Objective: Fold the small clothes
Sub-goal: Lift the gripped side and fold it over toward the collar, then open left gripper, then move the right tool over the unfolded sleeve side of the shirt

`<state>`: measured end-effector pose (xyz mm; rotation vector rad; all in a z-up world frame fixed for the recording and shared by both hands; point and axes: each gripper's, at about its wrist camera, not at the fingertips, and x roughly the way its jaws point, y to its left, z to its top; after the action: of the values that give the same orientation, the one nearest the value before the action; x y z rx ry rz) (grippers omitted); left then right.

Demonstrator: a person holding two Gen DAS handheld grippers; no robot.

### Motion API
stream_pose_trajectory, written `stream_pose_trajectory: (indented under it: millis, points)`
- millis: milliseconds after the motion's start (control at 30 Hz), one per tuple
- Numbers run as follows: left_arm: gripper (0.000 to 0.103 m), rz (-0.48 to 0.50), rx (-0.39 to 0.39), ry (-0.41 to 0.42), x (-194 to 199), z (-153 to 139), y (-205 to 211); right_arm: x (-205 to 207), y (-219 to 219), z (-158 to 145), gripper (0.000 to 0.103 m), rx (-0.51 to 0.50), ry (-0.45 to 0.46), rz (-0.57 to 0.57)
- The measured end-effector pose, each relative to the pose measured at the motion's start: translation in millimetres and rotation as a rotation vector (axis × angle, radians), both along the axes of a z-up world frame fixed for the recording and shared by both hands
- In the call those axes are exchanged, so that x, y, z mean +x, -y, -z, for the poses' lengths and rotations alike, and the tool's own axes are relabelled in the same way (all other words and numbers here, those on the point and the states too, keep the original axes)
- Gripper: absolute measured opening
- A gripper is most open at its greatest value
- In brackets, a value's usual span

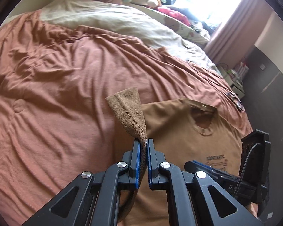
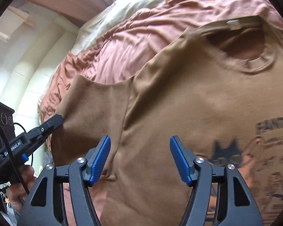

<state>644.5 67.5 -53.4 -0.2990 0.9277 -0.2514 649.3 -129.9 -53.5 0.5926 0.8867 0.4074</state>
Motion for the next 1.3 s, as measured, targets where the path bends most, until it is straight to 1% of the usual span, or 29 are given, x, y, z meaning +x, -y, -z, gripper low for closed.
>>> stream_pose_trajectory:
  millis: [200, 267, 300, 333, 367, 400, 433, 467, 500, 600, 667, 733, 767, 800, 833, 867, 933, 1033, 1100, 1133, 1167, 1200, 1300]
  points:
    - [0.006, 0.07, -0.008, -0.007, 0.6, 1.1, 40.7, -24.4, 37.1, 1.0, 0.064, 0.01, -0.003, 0.047]
    - [0.007, 0.103, -0.034, -0.016, 1.5, 5.3, 54.8, -22.5, 46.5, -0.8, 0.064, 0.021, -0.011, 0.06]
    - [0.008, 0.141, -0.043, -0.028, 2.1, 8.7, 64.6, -23.2, 50.0, 0.4, 0.064, 0.024, -0.017, 0.065]
    - [0.016, 0.164, -0.018, -0.043, 2.6, 11.1, 73.4, -23.6, 53.9, 0.8, 0.064, 0.025, -0.024, 0.07]
    - [0.024, 0.182, 0.009, -0.051, 2.8, 13.5, 80.9, -23.9, 58.6, 2.7, 0.068, 0.028, -0.034, 0.079]
    - [0.043, 0.187, 0.027, -0.046, 1.4, 14.6, 83.8, -23.4, 63.3, 2.2, 0.07, 0.033, -0.038, 0.083]
    - [0.057, 0.18, 0.042, -0.03, 0.0, 14.2, 84.0, -23.5, 65.8, 3.0, 0.071, 0.039, -0.04, 0.085]
    - [0.06, 0.17, 0.051, -0.015, -1.3, 13.1, 82.5, -23.3, 67.3, 3.8, 0.072, 0.049, -0.039, 0.085]
    - [0.06, 0.163, 0.059, -0.007, -1.8, 13.8, 79.9, -22.6, 68.0, 4.9, 0.072, 0.054, -0.041, 0.082]
    - [0.06, 0.126, 0.073, -0.02, 1.0, 21.0, 67.5, -18.4, 65.0, 8.1, 0.072, 0.049, -0.041, 0.069]
    - [0.06, 0.09, 0.108, -0.044, 3.4, 30.2, 55.0, -11.1, 60.2, 11.0, 0.071, 0.044, -0.038, 0.056]
    - [0.055, 0.067, 0.129, -0.062, 5.4, 40.3, 44.7, -3.1, 56.3, 14.3, 0.071, 0.039, -0.047, 0.055]
    - [0.054, 0.06, 0.129, -0.071, 5.2, 44.1, 40.3, 2.5, 54.8, 18.3, 0.065, 0.043, -0.047, 0.055]
    - [0.05, 0.049, 0.13, -0.087, 4.6, 50.4, 33.7, 8.0, 53.1, 20.0, 0.062, 0.041, -0.051, 0.055]
    - [0.046, 0.042, 0.132, -0.098, 4.2, 55.1, 29.3, 12.3, 51.5, 22.3, 0.056, 0.037, -0.057, 0.054]
    - [0.045, 0.035, 0.138, -0.115, 3.4, 61.6, 23.9, 18.9, 48.8, 26.0, 0.05, 0.032, -0.065, 0.051]
    - [0.044, 0.029, 0.147, -0.14, 1.7, 73.0, 17.4, 26.7, 44.6, 30.5, 0.044, 0.009, -0.076, 0.053]
    - [0.044, 0.034, 0.159, -0.173, -2.6, 88.5, 10.2, 38.8, 38.4, 37.9, 0.04, -0.027, -0.093, 0.065]
    - [0.044, 0.039, 0.173, -0.186, -5.5, 95.5, 8.5, 43.5, 35.5, 37.6, 0.032, -0.05, -0.088, 0.077]
    - [0.044, 0.043, 0.183, -0.196, -6.9, 99.3, 8.2, 44.4, 33.9, 36.3, 0.019, -0.071, -0.085, 0.083]
    - [0.044, 0.046, 0.19, -0.205, -7.4, 102.5, 8.4, 46.7, 32.2, 35.6, 0.004, -0.12, -0.09, 0.096]
    - [0.044, 0.052, 0.194, -0.213, -9.5, 105.8, 8.3, 45.2, 29.4, 34.6, 0.002, -0.152, -0.096, 0.103]
    - [0.044, 0.07, 0.222, -0.229, -18.4, 112.9, 9.6, 39.8, 27.9, 31.5, 0.001, -0.19, -0.101, 0.11]
